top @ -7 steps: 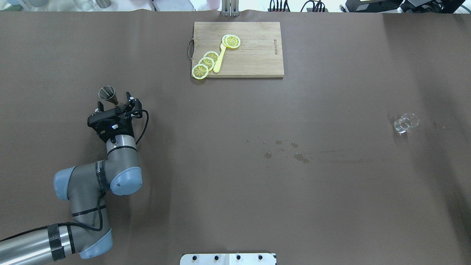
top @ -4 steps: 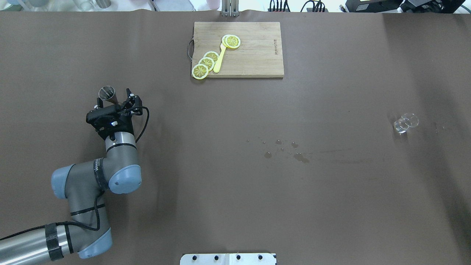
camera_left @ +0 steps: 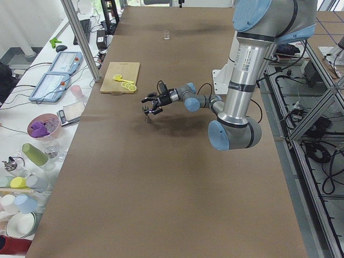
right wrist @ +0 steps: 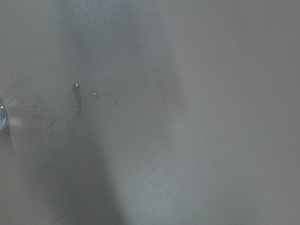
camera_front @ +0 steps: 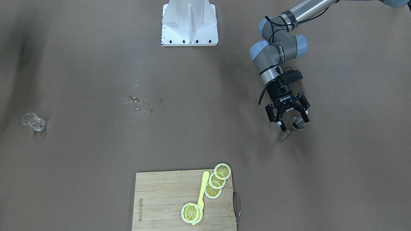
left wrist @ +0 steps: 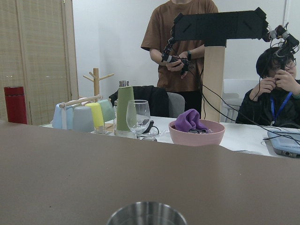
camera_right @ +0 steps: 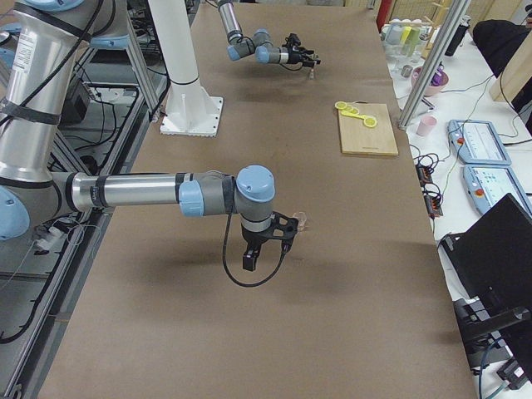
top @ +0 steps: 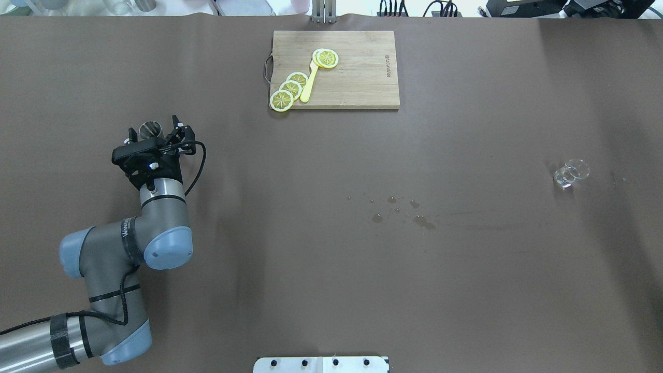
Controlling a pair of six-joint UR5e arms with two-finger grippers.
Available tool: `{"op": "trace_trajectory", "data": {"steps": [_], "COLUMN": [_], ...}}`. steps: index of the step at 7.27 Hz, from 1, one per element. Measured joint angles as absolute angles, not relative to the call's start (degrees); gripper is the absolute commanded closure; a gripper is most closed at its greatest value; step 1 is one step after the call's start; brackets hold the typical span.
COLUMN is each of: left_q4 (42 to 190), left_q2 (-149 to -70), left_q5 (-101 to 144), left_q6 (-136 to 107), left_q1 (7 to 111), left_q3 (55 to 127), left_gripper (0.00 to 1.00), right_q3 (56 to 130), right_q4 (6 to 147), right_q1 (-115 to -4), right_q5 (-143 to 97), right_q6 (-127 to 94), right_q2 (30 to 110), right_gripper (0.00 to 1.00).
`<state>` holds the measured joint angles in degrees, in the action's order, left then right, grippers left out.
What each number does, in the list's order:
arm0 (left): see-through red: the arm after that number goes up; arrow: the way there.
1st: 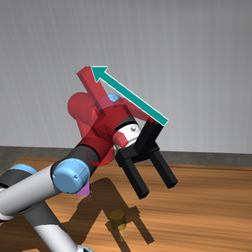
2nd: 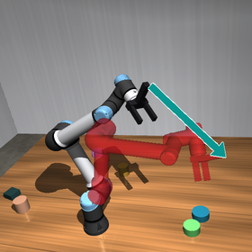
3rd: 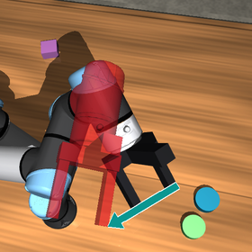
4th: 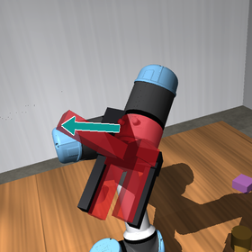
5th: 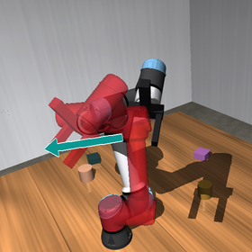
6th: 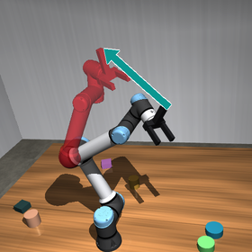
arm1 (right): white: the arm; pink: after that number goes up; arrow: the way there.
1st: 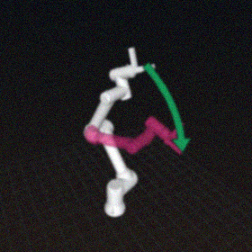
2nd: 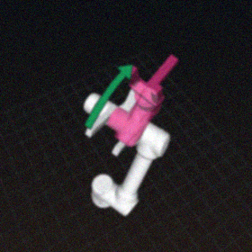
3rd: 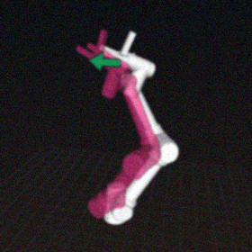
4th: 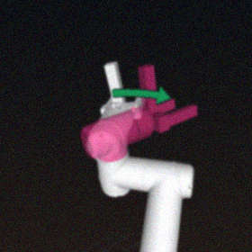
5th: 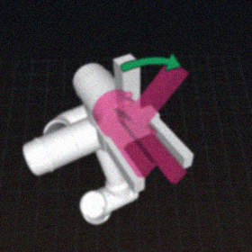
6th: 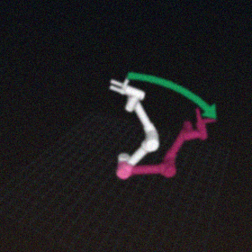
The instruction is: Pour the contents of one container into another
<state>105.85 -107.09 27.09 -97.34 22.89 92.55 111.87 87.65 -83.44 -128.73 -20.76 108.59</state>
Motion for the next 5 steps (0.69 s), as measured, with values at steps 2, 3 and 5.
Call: {"op": "trace_trajectory", "data": {"steps": [2, 3, 5], "left_q4": [105.14, 103.65, 96.57], "left_q2": [-105.32, -104.38, -102.95], "left_q5": [27.19, 27.44, 28.55], "left_q6": [-94.76, -93.79, -93.18], "left_q1": [22.99, 23.0, 23.0], "left_q3": [96.49, 99.15, 106.05], "left_gripper": [0.03, 0.03, 0.03], "right_q3": [111.45, 111.44, 111.42], "right_q4": [88.11, 88.05, 87.63], "right_q1": [-87.39, -88.88, -89.86], "right_q5": [-130.12, -131.53, -132.01], "right_q6": [-10.36, -7.41, -5.83], "right_q2": [109.73, 110.23, 110.14], "right_gripper": [0.0, 0.0, 0.0]}}
